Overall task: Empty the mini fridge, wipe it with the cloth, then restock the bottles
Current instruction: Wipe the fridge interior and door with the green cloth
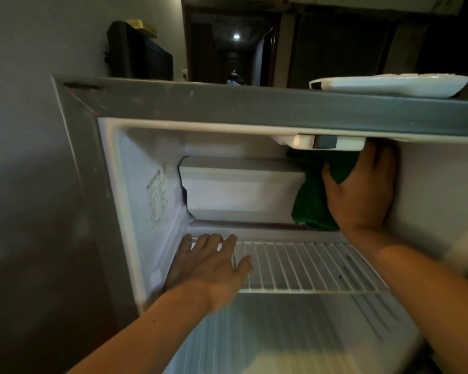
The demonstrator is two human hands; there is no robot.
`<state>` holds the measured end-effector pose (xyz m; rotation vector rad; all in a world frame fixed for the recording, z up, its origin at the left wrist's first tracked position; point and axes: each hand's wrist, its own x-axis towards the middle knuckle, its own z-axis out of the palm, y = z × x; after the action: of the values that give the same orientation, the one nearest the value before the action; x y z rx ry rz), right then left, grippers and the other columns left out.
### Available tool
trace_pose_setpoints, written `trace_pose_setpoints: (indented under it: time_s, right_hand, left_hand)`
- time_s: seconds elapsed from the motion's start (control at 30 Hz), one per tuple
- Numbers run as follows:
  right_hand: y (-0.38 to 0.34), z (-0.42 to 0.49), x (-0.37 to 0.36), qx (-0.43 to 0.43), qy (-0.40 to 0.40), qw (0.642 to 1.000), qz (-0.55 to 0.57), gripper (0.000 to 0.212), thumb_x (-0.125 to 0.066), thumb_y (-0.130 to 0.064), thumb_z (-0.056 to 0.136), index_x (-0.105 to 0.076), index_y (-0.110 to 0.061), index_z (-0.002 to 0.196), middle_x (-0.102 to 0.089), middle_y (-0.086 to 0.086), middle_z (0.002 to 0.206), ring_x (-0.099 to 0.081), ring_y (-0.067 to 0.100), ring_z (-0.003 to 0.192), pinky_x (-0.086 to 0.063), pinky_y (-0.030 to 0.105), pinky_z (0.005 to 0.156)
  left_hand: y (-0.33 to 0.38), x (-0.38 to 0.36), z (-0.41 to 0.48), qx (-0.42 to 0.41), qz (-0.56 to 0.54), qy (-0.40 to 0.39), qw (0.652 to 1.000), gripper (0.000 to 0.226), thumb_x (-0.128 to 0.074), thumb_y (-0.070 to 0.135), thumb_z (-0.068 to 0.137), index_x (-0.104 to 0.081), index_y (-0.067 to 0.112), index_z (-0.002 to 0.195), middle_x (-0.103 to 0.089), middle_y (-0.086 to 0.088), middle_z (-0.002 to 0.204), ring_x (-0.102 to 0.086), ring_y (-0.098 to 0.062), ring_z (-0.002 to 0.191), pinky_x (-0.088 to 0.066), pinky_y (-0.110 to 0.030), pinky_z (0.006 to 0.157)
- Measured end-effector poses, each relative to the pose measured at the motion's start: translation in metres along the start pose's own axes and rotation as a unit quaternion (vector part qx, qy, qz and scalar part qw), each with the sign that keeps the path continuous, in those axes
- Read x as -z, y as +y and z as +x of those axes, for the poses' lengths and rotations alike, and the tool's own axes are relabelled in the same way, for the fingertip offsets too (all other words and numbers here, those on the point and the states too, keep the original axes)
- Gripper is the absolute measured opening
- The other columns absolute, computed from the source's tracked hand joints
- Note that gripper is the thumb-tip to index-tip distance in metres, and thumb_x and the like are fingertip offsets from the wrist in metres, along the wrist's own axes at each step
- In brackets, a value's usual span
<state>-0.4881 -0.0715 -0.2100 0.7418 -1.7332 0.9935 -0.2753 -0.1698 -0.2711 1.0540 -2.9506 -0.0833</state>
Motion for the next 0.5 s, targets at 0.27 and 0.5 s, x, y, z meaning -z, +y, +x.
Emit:
trace_pose_setpoints:
  time_s: [0.27,0.5]
  right_hand:
    - [0.006,-0.016,0.007,0.018,-0.010,1.000,0.010,0.051,-0.066,-0.033,0.074,-0.047,-0.008,0.113,-0.054,0.030,0.101,-0.051,0.046,0.094,-0.036,0.046,0.079]
    - [0.009,-0.055,0.012,-0.068,-0.147,0.986,0.035,0.040,-0.072,-0.037,0.074,-0.065,-0.004,0.096,-0.067,0.020,0.094,-0.064,0.043,0.081,-0.053,0.043,0.065]
  left_hand:
    - [-0.002,0.000,-0.001,-0.002,0.001,0.007,1.000,0.065,-0.011,0.059,0.098,-0.005,0.031,0.156,-0.013,0.006,0.162,-0.008,-0.015,0.149,0.001,-0.041,0.121]
    - [-0.002,0.000,-0.002,-0.004,-0.002,-0.001,1.000,0.066,-0.010,0.060,0.098,-0.004,0.031,0.156,-0.010,0.005,0.164,-0.005,-0.015,0.150,0.002,-0.043,0.121]
